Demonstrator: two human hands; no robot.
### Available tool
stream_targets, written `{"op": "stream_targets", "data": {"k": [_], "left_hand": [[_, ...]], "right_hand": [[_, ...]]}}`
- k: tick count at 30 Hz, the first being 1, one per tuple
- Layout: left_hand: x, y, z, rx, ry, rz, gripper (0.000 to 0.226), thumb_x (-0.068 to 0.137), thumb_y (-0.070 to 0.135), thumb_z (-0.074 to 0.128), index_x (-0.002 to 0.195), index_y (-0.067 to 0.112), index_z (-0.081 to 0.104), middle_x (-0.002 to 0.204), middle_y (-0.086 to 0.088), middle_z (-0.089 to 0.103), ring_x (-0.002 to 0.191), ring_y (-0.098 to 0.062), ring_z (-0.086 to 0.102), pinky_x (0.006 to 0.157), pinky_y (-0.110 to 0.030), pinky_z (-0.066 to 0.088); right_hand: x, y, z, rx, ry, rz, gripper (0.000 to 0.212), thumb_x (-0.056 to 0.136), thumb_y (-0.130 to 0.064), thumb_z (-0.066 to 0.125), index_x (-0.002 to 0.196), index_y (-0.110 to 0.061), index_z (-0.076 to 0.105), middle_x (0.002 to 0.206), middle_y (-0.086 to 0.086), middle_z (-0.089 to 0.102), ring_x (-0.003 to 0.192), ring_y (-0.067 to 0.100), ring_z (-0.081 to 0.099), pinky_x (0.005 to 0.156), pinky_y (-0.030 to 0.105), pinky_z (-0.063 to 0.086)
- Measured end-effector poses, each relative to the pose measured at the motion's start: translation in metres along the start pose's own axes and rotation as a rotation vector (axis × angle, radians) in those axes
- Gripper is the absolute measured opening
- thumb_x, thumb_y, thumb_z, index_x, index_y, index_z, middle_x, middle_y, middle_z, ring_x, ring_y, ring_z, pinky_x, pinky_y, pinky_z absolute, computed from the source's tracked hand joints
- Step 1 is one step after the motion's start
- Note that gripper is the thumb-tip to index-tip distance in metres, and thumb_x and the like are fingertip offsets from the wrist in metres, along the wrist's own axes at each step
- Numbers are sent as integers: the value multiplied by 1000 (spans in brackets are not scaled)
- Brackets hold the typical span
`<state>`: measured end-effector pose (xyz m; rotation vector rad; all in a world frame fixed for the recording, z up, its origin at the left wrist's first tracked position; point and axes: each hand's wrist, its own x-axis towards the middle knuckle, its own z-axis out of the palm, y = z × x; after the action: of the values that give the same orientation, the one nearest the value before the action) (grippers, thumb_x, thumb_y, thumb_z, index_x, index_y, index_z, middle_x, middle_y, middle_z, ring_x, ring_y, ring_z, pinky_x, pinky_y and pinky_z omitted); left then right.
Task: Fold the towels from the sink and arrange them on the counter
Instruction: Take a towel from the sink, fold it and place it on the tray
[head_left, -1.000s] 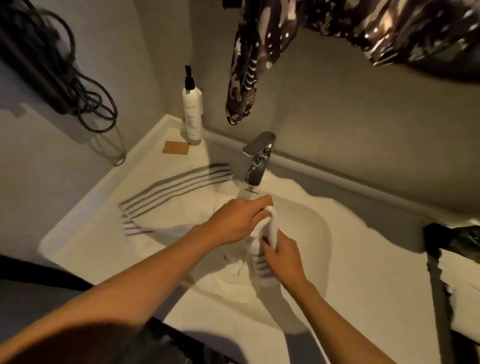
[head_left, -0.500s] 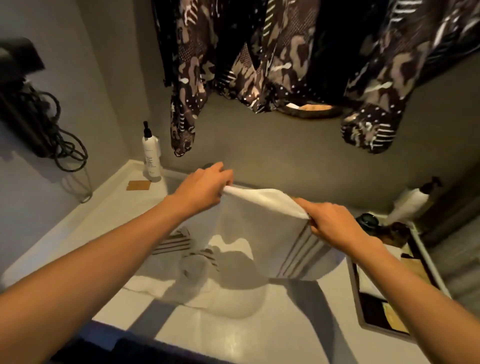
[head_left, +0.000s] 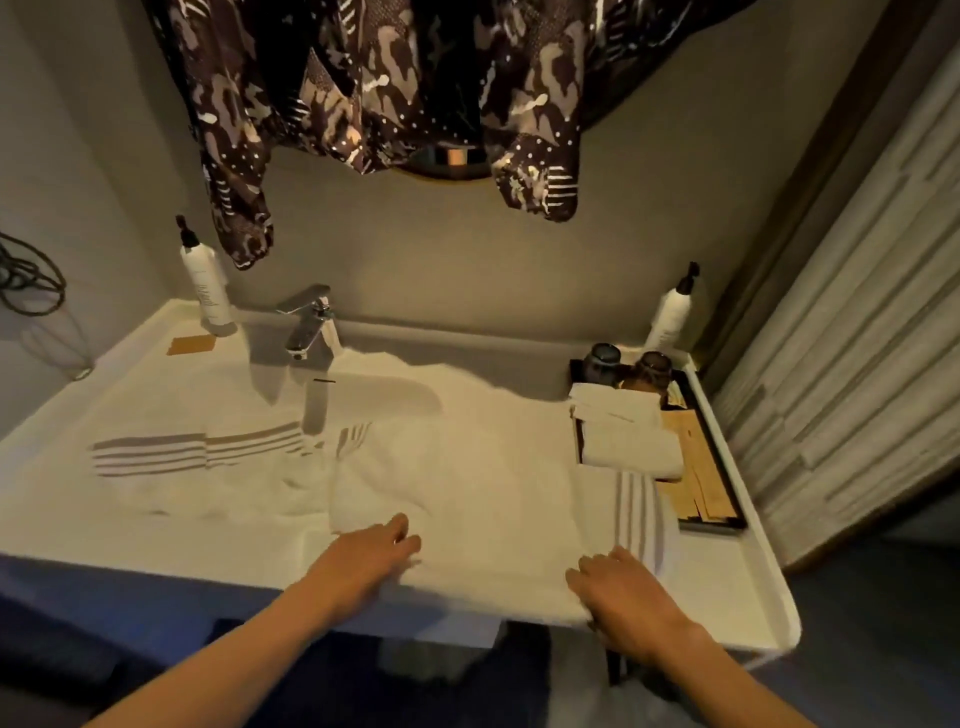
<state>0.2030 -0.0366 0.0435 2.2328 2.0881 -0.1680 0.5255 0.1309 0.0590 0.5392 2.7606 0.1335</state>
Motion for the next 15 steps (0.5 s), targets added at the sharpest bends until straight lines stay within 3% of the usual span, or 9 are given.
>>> {"op": "stream_targets", "data": {"k": [2, 4, 6, 9, 13, 15], "left_hand": [[-5, -5, 11, 41, 59, -141, 46, 44, 1, 79, 73, 18, 48, 71, 1, 46, 47, -20, 46, 34, -31, 28], [-5, -19, -2, 47, 144, -236, 42, 37, -2, 80, 61, 16, 52, 63, -4, 51, 51, -28, 49, 40, -32, 31], [0, -34, -29, 23, 201, -296, 33, 42, 2, 82, 61, 14, 57, 67, -7, 58, 61, -33, 54, 47, -33, 34], [16, -48, -69, -110, 334, -389, 18, 67, 1, 71, 74, 13, 61, 81, -10, 63, 76, -35, 60, 55, -39, 46], [54, -66, -129, -87, 461, -304, 16, 75, -4, 63, 78, 11, 56, 81, -15, 62, 78, -36, 61, 60, -44, 50], [74, -70, -167, -49, 563, -268, 15, 78, -5, 60, 81, 8, 55, 82, -16, 60, 80, -36, 59, 61, -45, 47]], "right_hand": [[-11, -3, 5, 85, -43, 50, 37, 63, -26, 74, 97, -23, 60, 86, 4, 66, 76, 25, 65, 68, 36, 49], [-20, 2, 5, 152, -30, 86, 40, 84, -25, 58, 123, -20, 51, 108, 8, 64, 95, 30, 63, 79, 41, 48], [-27, 9, 0, 253, 56, 131, 42, 91, -42, 49, 130, -26, 42, 112, 4, 64, 96, 26, 65, 78, 37, 51], [-33, 30, -22, 268, 88, 172, 51, 84, -58, 28, 125, -31, 42, 108, 0, 68, 92, 23, 66, 70, 34, 50], [-36, 89, -78, 97, 129, 309, 47, 85, -34, 53, 128, -31, 38, 114, 1, 66, 99, 27, 65, 69, 34, 48], [-38, 112, -109, 54, 264, 432, 37, 83, -28, 62, 115, -28, 43, 107, 2, 66, 90, 29, 66, 63, 34, 50]]}}
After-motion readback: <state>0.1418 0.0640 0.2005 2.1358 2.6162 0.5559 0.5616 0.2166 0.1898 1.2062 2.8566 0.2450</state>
